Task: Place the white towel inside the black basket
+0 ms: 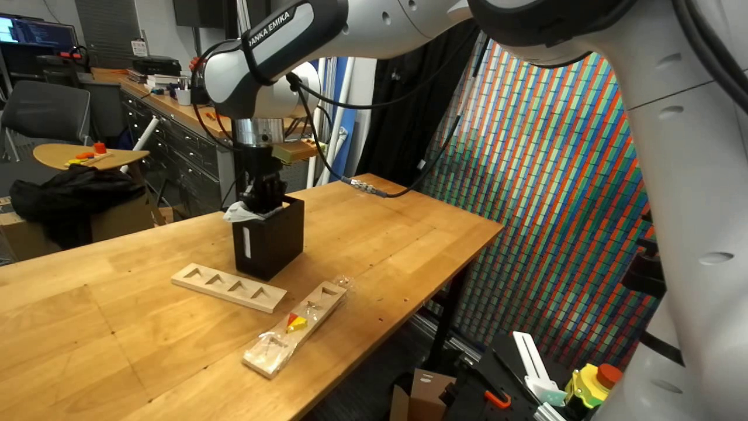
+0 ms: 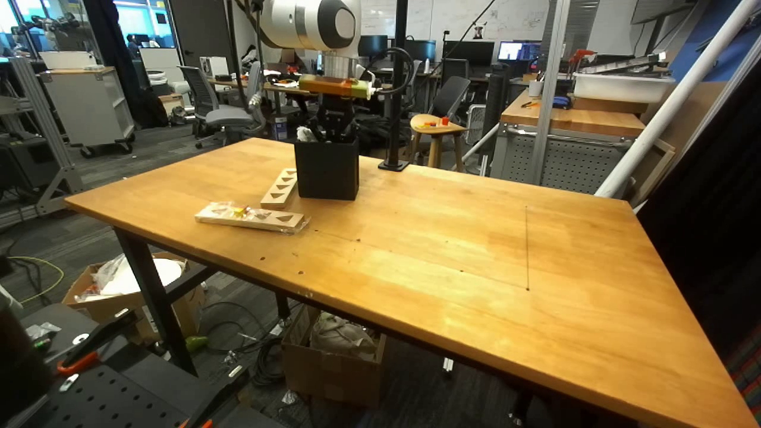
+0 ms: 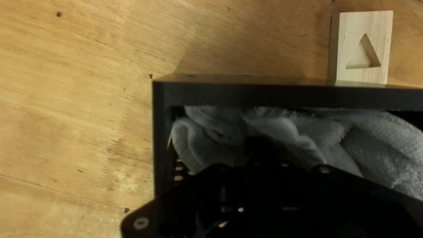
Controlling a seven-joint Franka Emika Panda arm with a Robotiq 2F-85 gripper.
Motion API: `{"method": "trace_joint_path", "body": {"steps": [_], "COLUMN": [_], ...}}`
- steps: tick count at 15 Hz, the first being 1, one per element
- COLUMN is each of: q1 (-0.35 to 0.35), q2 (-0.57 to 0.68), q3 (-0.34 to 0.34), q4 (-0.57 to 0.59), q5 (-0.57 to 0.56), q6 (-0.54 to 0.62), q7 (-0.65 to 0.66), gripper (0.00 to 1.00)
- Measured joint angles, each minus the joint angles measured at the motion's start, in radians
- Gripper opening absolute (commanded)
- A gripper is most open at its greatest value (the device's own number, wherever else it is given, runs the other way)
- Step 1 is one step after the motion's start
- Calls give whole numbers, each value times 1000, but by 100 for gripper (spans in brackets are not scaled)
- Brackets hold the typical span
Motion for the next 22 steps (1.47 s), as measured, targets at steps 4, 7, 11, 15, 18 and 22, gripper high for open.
{"method": "trace_joint_path", "body": {"steps": [4, 7, 11, 15, 18, 22], "q1": [21, 61, 128, 185, 215, 241], "q2": [-28, -54, -58, -48, -41, -14], "q3": [0, 0, 3, 7, 8, 10], "q4": [14, 33, 67, 89, 101, 127], "q5": [-39, -95, -140, -154, -158, -158], "q6": [-5, -38, -90, -118, -126, -142], "q7": [7, 26, 59, 98, 126, 138], "gripper": [0, 0, 0, 0, 0, 0]}}
